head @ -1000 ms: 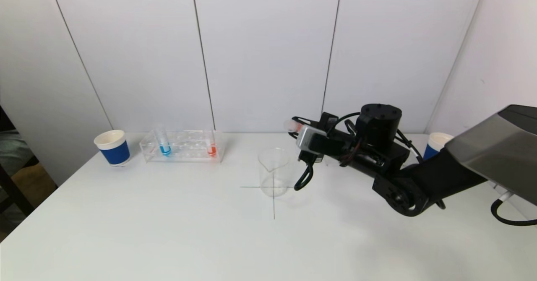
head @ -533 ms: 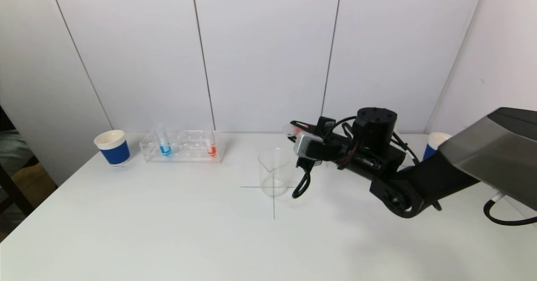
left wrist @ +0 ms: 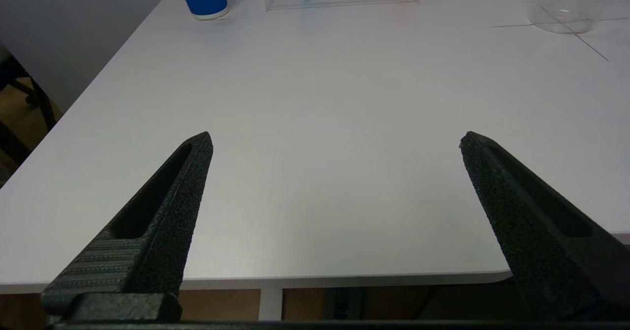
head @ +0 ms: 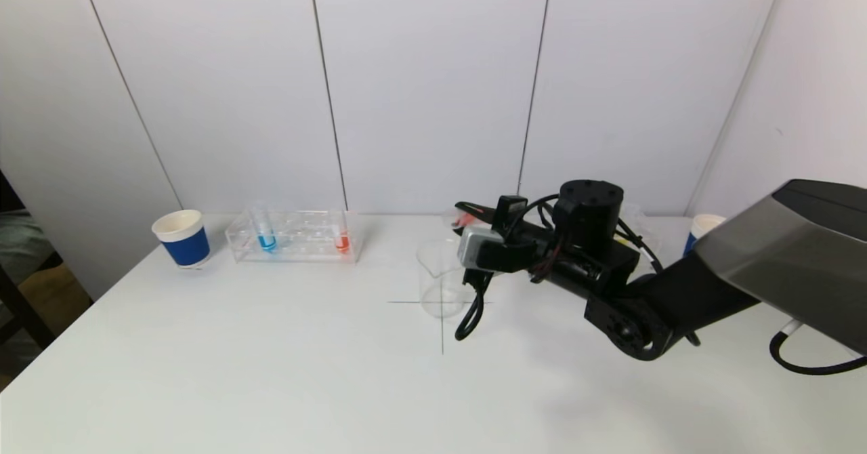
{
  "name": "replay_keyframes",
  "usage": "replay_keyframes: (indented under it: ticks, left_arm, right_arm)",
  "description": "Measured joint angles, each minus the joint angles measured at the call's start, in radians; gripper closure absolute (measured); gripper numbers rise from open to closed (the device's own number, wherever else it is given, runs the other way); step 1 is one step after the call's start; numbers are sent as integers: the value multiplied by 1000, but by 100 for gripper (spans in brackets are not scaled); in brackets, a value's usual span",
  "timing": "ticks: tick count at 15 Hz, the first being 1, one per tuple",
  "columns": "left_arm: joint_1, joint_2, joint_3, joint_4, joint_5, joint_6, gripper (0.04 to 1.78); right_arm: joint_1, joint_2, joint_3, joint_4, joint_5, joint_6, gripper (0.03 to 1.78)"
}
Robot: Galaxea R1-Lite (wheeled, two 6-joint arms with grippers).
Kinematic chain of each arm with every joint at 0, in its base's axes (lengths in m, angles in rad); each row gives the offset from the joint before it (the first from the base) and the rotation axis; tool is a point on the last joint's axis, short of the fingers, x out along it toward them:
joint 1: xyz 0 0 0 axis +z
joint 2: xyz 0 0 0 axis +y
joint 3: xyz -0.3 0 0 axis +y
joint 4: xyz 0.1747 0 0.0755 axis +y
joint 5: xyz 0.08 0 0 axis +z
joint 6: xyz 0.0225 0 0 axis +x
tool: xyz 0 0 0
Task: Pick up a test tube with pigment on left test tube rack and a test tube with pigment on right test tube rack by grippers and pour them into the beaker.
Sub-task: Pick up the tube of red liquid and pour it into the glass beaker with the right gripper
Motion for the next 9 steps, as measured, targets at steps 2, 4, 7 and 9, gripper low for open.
replay_keyframes:
  ticks: [2,4,7,9]
  left_arm:
    - [0,0,0,0,0,0,6]
    - [0,0,0,0,0,0,6]
    - [0,0,0,0,0,0,6]
    - [0,0,0,0,0,0,6]
  right_arm:
    - [4,1,4,1,0,-4,135]
    - [4,2,14,-1,0,-4,135]
    - [-1,1,25,0,-1,-20,135]
    - [-8,-1,29,0,-2,-29,135]
